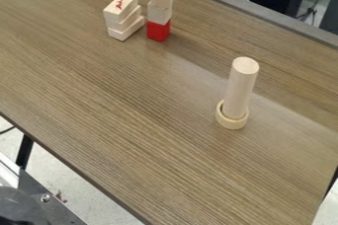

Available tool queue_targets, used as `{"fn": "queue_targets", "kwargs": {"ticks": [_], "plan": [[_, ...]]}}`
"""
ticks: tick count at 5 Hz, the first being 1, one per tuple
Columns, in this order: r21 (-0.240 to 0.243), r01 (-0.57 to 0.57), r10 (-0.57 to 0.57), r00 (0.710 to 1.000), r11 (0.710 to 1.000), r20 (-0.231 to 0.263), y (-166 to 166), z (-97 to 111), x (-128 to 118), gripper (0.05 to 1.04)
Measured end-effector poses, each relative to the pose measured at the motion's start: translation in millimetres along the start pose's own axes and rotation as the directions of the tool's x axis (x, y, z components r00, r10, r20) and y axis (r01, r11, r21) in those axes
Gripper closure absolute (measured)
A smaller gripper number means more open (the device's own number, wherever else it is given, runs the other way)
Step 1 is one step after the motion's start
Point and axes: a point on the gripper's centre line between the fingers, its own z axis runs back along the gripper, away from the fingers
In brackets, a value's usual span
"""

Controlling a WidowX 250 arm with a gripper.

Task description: Move the cube from the tower and put it in the middle of the table

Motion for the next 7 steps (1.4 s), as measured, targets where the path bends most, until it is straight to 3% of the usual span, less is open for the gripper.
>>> {"fn": "queue_targets", "kwargs": {"ticks": [5, 6, 7], "plan": [[0.0, 0.028, -0.028, 0.999, 1.0, -0.018, -18, -15, -1, 0.083], [0.009, 0.038, -0.038, 0.999, 0.999, -0.012, -21, -17, -1, 0.131], [0.018, 0.019, -0.019, 1.0, 1.0, -0.013, -20, -23, -1, 0.415]]}}
